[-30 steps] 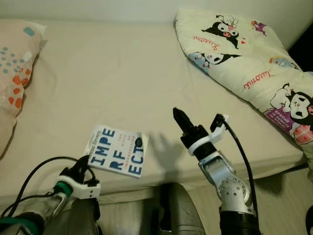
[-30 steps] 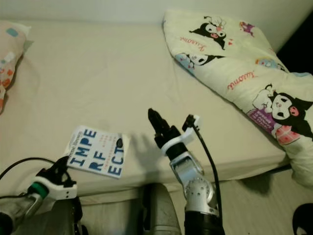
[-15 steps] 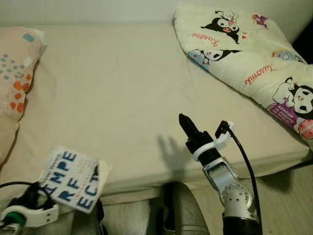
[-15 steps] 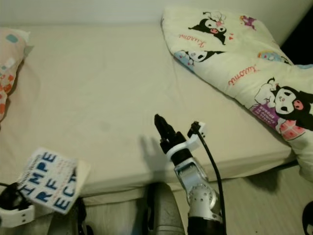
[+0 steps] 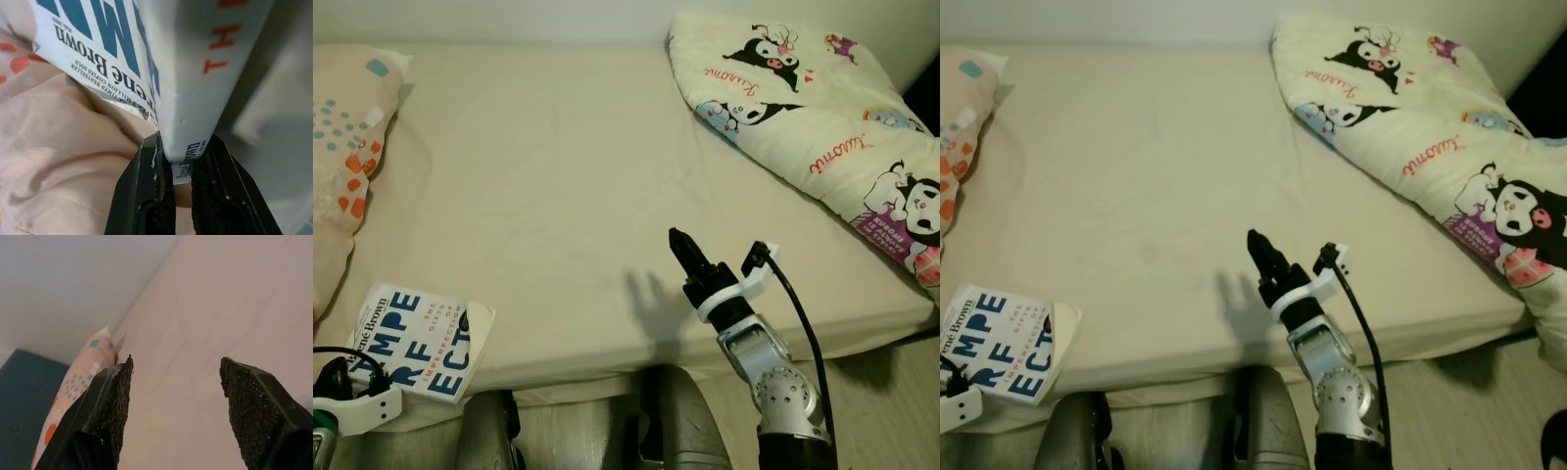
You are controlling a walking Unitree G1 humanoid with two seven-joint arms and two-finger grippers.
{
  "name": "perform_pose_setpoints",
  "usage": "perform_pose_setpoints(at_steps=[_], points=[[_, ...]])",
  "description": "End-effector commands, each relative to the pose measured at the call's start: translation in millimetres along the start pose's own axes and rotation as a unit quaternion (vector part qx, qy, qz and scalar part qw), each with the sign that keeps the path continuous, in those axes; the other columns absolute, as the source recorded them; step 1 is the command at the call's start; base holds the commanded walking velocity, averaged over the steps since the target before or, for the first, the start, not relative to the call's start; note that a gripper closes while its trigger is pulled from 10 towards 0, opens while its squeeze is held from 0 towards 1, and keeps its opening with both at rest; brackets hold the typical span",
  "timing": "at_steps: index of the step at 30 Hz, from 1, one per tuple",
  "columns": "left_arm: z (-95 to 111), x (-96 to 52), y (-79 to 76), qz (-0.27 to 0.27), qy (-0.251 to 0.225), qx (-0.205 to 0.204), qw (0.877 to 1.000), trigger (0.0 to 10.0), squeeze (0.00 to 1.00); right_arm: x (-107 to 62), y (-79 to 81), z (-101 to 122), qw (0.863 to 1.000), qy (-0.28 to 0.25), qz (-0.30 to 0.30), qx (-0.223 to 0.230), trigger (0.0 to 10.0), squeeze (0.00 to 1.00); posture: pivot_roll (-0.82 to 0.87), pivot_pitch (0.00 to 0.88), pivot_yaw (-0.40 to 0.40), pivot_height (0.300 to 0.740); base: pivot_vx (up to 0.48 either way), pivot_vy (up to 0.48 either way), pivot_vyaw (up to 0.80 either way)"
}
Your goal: Clean up the room
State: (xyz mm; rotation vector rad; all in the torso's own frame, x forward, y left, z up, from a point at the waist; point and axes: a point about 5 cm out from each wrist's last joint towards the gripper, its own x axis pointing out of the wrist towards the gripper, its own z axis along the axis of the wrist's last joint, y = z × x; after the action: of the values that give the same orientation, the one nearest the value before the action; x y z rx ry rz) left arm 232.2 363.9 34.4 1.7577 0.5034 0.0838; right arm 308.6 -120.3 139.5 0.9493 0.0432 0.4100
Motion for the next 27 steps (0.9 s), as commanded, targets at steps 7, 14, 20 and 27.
perform_pose_setpoints(at_steps=[7, 14, 20, 27], points=[[4.6, 15.1, 22.4, 0.016, -0.011, 0.021, 1.000, 10.0, 0.00, -7.7, -1.6, -4.6, 1.000, 0.008, -0.008, -0.002, 10.0, 0.00, -0.03, 0.200, -0.067, 0.600, 0.000, 0.000, 0.00], [16.5, 18.0, 24.1, 0.013, -0.038, 0.037, 0.999, 10.0, 0.00, -12.6, -2.2, -4.1, 1.000, 0.003, -0.012, 0.000, 10.0, 0.00, -0.05, 0.206, -0.059, 0.600, 0.000, 0.000, 0.00], [21.2, 7.4, 5.0, -0.011, -0.054, 0.043, 0.998, 10.0, 0.16, -13.5, -3.4, -3.9, 1.000, 0.002, -0.015, 0.002, 10.0, 0.00, -0.05, 0.206, -0.059, 0.600, 0.000, 0.000, 0.00], [29.8, -2.9, -13.1, -0.033, -0.038, -0.010, 0.999, 10.0, 0.28, -9.2, -1.3, -6.9, 1.000, 0.007, -0.010, 0.005, 10.0, 0.00, -0.02, 0.205, -0.064, 0.600, 0.000, 0.000, 0.00]])
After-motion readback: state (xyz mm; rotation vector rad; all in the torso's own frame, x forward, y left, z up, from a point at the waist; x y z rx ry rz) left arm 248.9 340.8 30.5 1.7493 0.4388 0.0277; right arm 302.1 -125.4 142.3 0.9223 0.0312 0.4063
